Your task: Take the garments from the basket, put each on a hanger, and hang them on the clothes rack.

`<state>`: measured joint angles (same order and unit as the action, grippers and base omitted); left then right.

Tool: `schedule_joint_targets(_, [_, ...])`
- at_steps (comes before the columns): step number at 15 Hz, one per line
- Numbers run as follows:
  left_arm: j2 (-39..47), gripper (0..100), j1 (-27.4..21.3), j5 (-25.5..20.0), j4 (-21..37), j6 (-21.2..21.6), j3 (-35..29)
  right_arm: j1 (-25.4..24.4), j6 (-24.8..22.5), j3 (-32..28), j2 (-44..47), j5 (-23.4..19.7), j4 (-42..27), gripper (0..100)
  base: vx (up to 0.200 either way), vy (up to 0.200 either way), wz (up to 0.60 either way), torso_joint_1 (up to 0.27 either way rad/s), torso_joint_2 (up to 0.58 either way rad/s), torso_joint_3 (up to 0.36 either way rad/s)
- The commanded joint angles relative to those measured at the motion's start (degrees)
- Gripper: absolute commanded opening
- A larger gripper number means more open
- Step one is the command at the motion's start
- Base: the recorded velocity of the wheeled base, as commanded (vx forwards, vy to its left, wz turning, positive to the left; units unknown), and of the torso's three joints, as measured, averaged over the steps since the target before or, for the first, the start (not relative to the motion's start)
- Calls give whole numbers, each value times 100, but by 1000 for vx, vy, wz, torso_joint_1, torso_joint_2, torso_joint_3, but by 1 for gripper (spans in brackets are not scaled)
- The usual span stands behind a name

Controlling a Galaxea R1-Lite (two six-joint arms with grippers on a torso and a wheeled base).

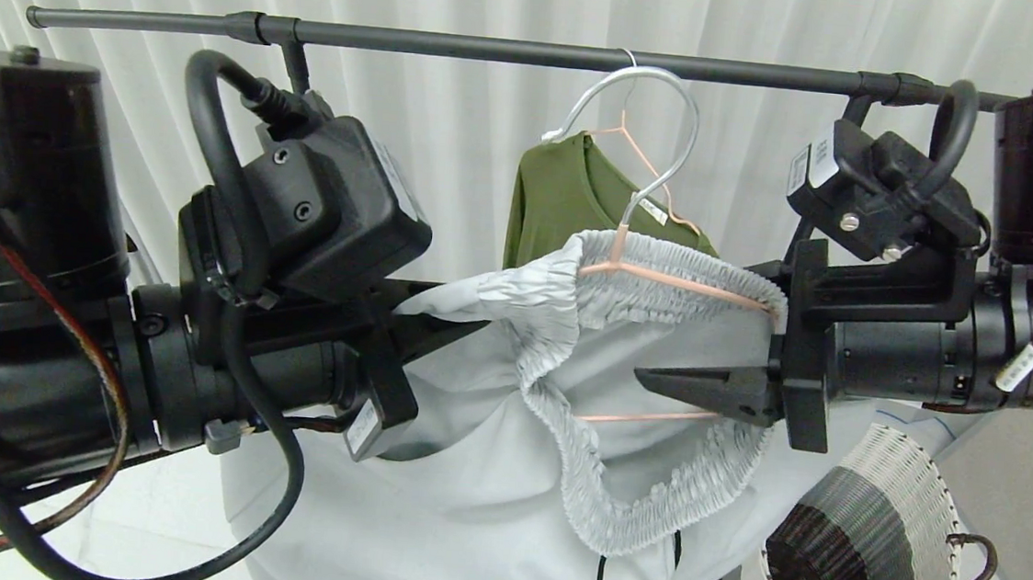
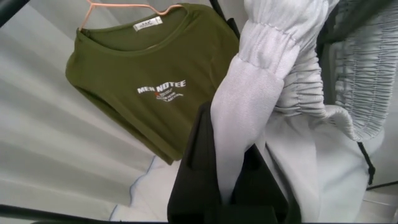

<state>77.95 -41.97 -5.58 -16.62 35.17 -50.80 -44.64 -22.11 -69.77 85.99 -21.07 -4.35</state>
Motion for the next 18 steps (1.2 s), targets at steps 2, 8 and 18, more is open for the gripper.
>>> schedule_joint_targets(2, [1, 0, -4, -4, -8, -1, -9, 35, -56, -2, 23, 6, 5, 0, 0, 0, 0, 0, 0, 0])
schedule_joint_targets(8, [10, 100, -4, -4, -8, -1, 17, 219, -680, -2, 190, 6, 347, 0, 0, 0, 0, 0, 0, 0])
schedule_joint_targets(18, [-394, 100, 216, 22, -272, -177, 545, 1045, -1295, -90, -241, -20, 435, 0, 0, 0, 0, 0, 0, 0])
